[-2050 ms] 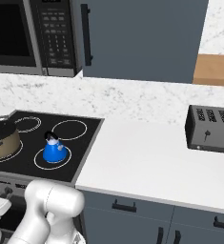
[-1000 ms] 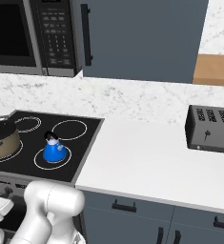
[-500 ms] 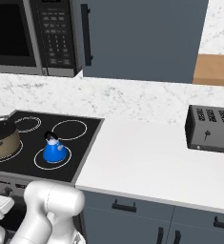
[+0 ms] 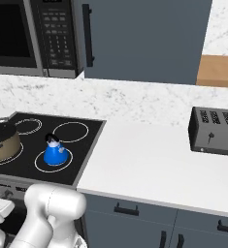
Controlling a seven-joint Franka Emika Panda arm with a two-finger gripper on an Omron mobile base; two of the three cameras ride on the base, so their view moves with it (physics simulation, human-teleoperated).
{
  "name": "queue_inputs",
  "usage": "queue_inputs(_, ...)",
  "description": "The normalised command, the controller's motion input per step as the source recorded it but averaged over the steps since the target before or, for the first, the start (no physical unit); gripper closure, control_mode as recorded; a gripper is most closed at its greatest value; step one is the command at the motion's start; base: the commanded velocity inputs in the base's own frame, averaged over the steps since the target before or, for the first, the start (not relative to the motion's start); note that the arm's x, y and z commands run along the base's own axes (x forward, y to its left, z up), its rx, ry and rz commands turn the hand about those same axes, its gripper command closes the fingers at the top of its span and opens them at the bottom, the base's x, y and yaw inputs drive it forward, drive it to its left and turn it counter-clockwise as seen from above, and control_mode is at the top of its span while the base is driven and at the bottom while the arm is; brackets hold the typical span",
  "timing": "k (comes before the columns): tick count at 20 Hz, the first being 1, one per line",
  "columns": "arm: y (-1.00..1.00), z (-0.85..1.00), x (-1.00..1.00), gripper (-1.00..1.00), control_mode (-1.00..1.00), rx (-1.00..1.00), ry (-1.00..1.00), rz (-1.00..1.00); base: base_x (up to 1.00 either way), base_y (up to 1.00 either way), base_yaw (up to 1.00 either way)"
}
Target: Pick the kettle from the counter and place it on a stove burner. Then turn the burner on.
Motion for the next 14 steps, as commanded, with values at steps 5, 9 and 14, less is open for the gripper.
queue_inputs(5,0.0,0.0,0.0,1.0,-1.0,0.0,0.0,0.0,0.0,0.0,0.0)
queue_inputs(9,0.28,-0.3,0.0,1.0,-1.0,-0.26,0.07,0.04,0.0,0.0,0.0)
queue_inputs(14,0.61,-0.7,-0.05,1.0,-1.0,-0.5,0.15,0.12,0.0,0.0,0.0)
